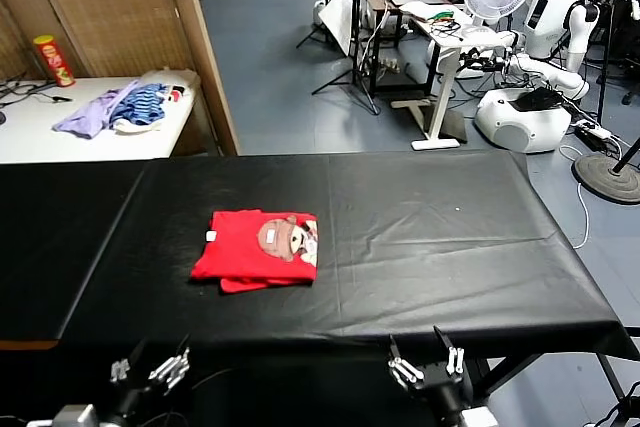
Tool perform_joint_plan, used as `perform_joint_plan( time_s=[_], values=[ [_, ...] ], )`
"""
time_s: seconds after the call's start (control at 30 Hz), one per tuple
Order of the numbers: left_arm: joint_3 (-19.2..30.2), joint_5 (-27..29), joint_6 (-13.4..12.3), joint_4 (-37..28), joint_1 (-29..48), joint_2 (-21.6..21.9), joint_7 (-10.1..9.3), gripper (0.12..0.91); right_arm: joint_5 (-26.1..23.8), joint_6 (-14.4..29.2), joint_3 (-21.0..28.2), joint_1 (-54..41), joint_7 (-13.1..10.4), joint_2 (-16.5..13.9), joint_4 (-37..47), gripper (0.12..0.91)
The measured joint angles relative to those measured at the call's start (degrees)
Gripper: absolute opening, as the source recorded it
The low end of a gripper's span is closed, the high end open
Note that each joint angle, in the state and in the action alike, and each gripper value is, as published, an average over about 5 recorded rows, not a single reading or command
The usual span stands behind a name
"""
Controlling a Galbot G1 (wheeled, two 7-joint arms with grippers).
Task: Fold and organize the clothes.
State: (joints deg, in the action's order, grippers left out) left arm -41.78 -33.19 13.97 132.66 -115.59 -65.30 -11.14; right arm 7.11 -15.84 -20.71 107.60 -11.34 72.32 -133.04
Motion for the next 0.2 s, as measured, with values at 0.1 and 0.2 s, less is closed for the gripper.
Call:
perform_joint_plan(
  time_s=[0.1, 0.2],
  values=[
    [-0.5, 0.1, 0.3, 1.0, -0.6, -0.4, 0.15, 0.798, 0.0, 0.0, 0.0, 0.6, 0.0, 0.1, -0.2, 0.798],
    [-0.6, 0.3, 0.3, 1.3, -0.7, -0.4, 0.52, 0.798, 0.0, -0.1, 0.0, 0.9, 0.0, 0.2, -0.3, 0.798]
  ],
)
